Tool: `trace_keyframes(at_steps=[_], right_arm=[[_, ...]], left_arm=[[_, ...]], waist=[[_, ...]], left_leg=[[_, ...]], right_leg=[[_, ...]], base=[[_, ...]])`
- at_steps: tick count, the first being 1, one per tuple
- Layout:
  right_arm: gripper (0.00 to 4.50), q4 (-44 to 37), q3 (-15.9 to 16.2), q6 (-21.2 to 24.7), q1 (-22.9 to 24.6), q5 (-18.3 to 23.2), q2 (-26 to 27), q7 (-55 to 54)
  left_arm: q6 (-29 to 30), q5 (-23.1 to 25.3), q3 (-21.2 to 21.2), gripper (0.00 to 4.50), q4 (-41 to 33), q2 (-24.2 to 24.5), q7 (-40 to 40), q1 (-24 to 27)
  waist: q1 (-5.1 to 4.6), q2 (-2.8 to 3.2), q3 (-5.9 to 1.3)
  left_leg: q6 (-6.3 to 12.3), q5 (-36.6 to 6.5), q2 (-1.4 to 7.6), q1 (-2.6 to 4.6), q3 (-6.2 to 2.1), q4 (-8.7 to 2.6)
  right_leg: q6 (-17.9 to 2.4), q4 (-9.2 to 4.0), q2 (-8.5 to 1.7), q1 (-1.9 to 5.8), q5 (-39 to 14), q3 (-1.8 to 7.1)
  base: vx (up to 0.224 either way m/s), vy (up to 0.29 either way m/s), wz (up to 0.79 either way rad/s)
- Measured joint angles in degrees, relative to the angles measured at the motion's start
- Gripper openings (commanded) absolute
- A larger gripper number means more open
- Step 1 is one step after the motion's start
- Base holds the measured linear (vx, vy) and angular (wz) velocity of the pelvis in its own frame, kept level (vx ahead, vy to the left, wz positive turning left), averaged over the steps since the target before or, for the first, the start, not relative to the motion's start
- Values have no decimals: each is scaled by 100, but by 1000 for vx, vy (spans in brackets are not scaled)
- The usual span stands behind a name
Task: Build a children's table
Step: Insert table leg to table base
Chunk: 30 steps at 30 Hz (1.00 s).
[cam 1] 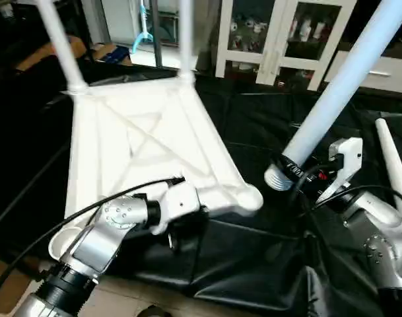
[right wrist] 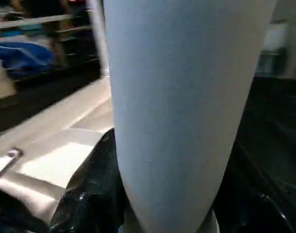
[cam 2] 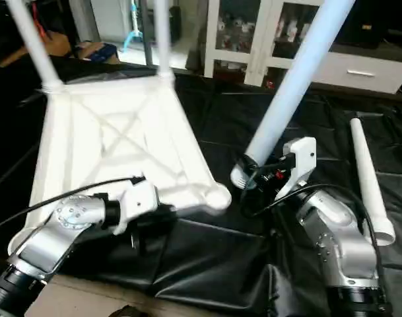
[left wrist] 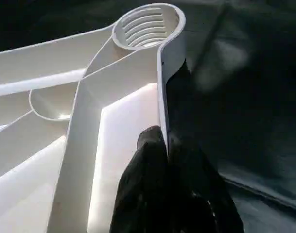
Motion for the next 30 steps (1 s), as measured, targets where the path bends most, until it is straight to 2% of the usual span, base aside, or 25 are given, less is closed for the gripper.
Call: trace_keyframes(at_steps=[4, 6, 12, 20, 24, 28, 30], right_arm=[[189, -122, 50, 870, 8, 878, -329, 845], [189, -85, 52, 1259, 5, 1172, -461, 1147], [189, 370, 70, 1465, -90, 1172, -564, 1440], [189, 642, 427, 1006, -328, 563, -630, 1484], [189, 642, 673, 762, -342, 290, -616, 1579], [189, 668, 955, 188, -284, -168, -585, 1627], [189, 694, 1019, 41, -278, -290, -586, 1644]], left_arm=[[-126, -10, -22, 0, -24, 143, -244, -3], [-168, -20, -55, 0, -55, 203, -325, -11], [-201, 7, -108, 0, -146, 281, -412, -13], [-200, -2, -103, 0, -276, 349, -479, 18], [-200, -29, -104, 0, -312, 378, -529, 22], [-201, -48, -109, 0, -353, 398, -537, 29], [-194, -43, -109, 0, -353, 391, -536, 24]], waist=[[12, -20, -3], [14, -49, -1], [24, -133, 16], [33, -189, 50], [47, -201, 55], [51, -205, 58], [50, -210, 61]], left_leg=[[48, 32, -3, -14, 21, -38], [63, 44, -5, -19, 32, -47], [65, 46, -5, -22, 57, -58], [49, 57, -5, -22, 86, -110], [63, 87, -4, -27, 137, -161], [71, 91, -6, -45, 157, -164], [71, 91, -8, -45, 161, -164]], right_leg=[[13, -110, 0, 9, 87, 7], [13, -122, -4, 4, 97, 13], [14, -123, -9, -14, 96, 27], [15, -140, -8, -39, 95, 44], [17, -156, -16, -68, 97, 60], [19, -156, -15, -100, 99, 87], [20, -156, -14, -102, 99, 98]], base=[[0, 0, 0], [0, 0, 0], [0, 0, 0], [0, 0, 0], [0, 0, 0], [0, 0, 0], [0, 0, 0]])
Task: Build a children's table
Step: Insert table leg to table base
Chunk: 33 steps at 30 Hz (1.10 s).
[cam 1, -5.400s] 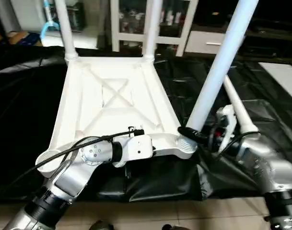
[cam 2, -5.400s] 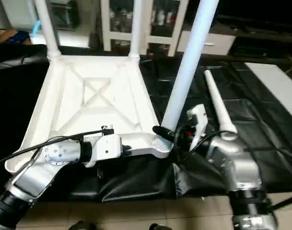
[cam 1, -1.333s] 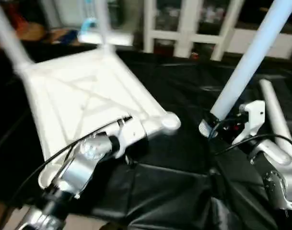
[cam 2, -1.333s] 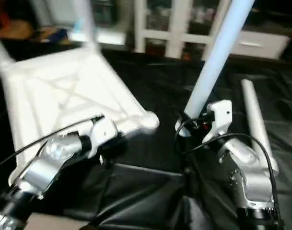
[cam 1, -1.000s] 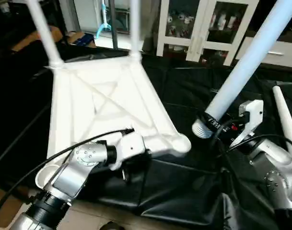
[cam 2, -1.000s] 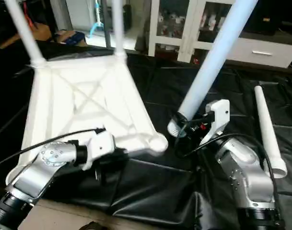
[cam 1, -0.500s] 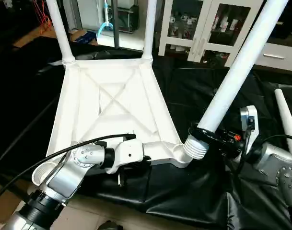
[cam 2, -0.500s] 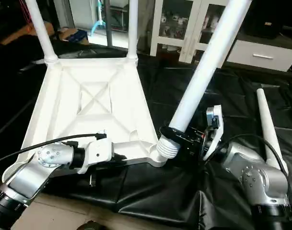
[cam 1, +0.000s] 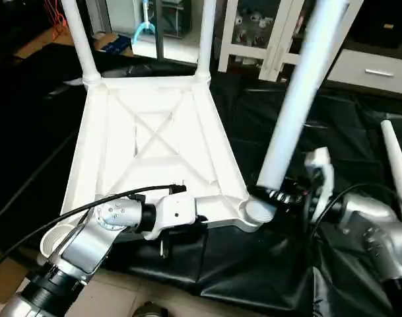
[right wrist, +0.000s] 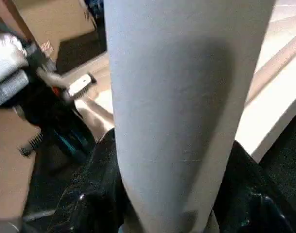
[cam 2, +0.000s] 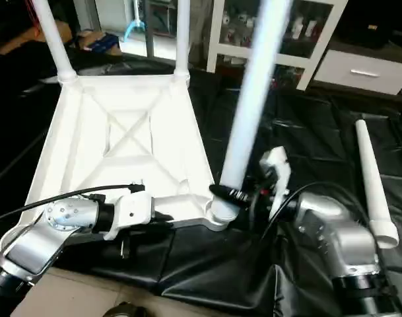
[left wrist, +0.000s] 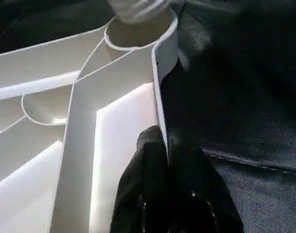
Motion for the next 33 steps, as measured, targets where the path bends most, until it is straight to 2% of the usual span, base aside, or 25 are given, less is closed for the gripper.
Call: trace_keyframes(at_steps=[5, 10, 18, 23, 33], right_arm=[[189, 106, 14, -431, 5, -240, -2, 44], [189, 147, 41, -588, 15, -347, -7, 144], [189, 160, 256, -913, 92, -546, -33, 360], [189, 193, 404, -1459, 90, -835, -10, 390], [189, 671, 425, -1885, -16, -939, 237, 312]], left_arm=[[16, 8, -7, 0, 1, 7, -12, -24], [17, 3, -8, 0, 2, 19, -68, -36], [35, -4, -12, 0, 2, 11, -96, -43], [74, -2, -12, 0, 2, -6, -110, -46], [114, -19, -11, 0, 2, -24, -125, -54]], waist=[[-9, -5, 4], [-4, -7, 5], [-7, -10, 7], [-9, -15, 9], [-12, -16, 9]], left_leg=[[-1, 0, -2, 2, 3, -3], [-1, 0, -2, 2, 3, -18], [-1, 0, -2, 4, 4, -30], [-2, 0, -2, 18, 5, -43], [-2, 0, -3, 18, 11, -56]], right_leg=[[1, -3, 10, -4, 1, 23], [2, -14, 13, -4, 2, 23], [12, -51, 16, -4, 12, 24], [13, -64, 17, -5, 12, 24], [12, -76, 18, 0, 12, 28]], base=[[0, 0, 0], [0, 0, 0], [0, 0, 0], [0, 0, 0], [0, 0, 0]])
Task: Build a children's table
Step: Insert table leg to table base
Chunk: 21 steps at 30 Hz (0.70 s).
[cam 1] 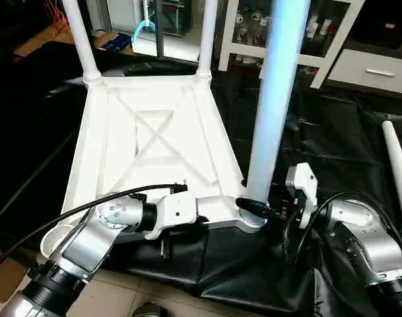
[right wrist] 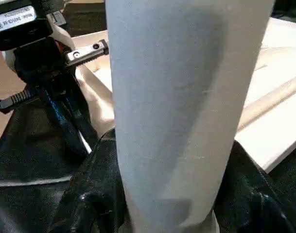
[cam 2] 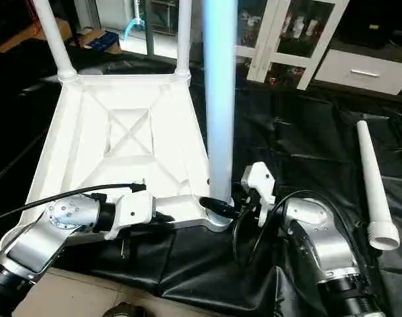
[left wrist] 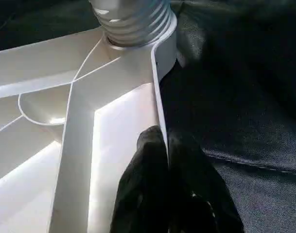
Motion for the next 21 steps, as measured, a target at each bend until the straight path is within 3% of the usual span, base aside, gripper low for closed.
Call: trace_keyframes(at_steps=[8, 21], right_arm=[[189, 162, -7, -134, -27, 7, 127, 39], [189, 170, -266, 636, 21, 400, 381, -257]], left_arm=[[3, 1, 3, 0, 0, 5, 0, 0], [35, 3, 9, 0, 0, -30, 3, 0]], waist=[[-20, -9, -4], [-24, -30, -12]], left_leg=[[0, 0, 0, 5, 0, -8], [-4, 2, 0, 9, 0, -25]], right_leg=[[1, 0, 2, -2, 2, 2], [7, -10, 4, -2, 9, 3]], base=[[0, 0, 0], [0, 0, 0]])
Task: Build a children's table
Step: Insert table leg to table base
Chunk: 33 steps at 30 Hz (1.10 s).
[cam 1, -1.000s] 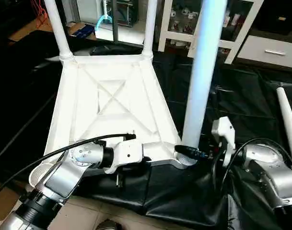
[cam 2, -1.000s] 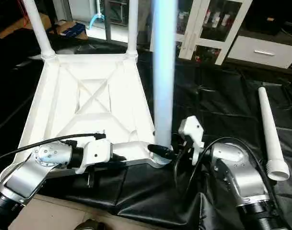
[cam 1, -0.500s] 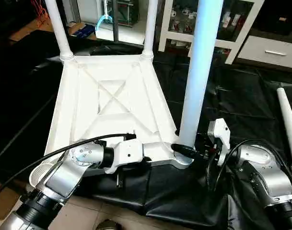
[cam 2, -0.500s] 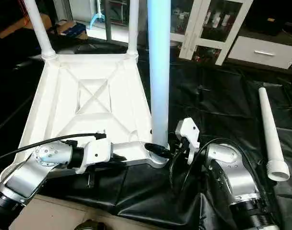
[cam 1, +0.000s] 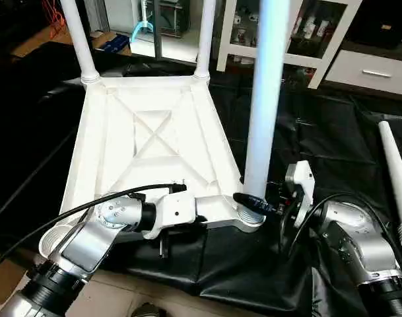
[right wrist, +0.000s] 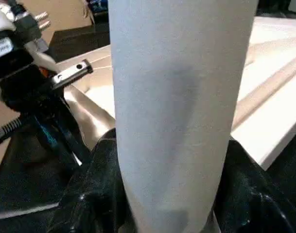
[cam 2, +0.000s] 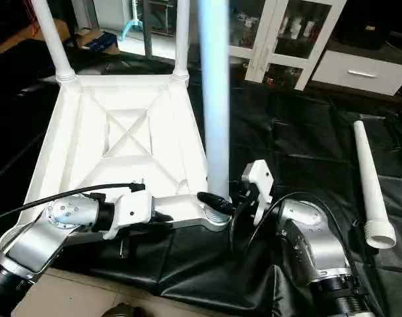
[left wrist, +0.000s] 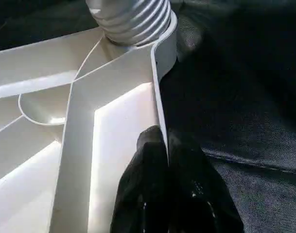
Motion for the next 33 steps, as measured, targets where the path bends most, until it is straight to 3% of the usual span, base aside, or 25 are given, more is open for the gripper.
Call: trace_keyframes(at_steps=[9, 21, 33], right_arm=[[189, -158, -262, 156, 297, 272, 67, -142], [189, -417, -298, -603, 822, 151, 106, -303], [189, -412, -489, -484, 1021, 429, 418, -614]], left_arm=[[0, 4, -25, 0, 0, -6, -1, 8], [-8, -9, -64, 0, -17, -41, -12, 9], [-11, -5, -67, 0, -17, -39, -1, 9]], waist=[[31, -4, 0], [56, -5, -1], [55, -13, 0]], left_leg=[[-1, 1, -2, -1, 17, -37], [-6, 5, -2, -4, 43, -66], [-7, 5, -2, -4, 43, -74]], right_leg=[[3, -49, 0, 14, 4, 4], [3, -85, -7, 25, 6, 10], [10, -86, -6, 25, 2, 12]], base=[[0, 0, 0], [0, 0, 0], [0, 0, 0]])
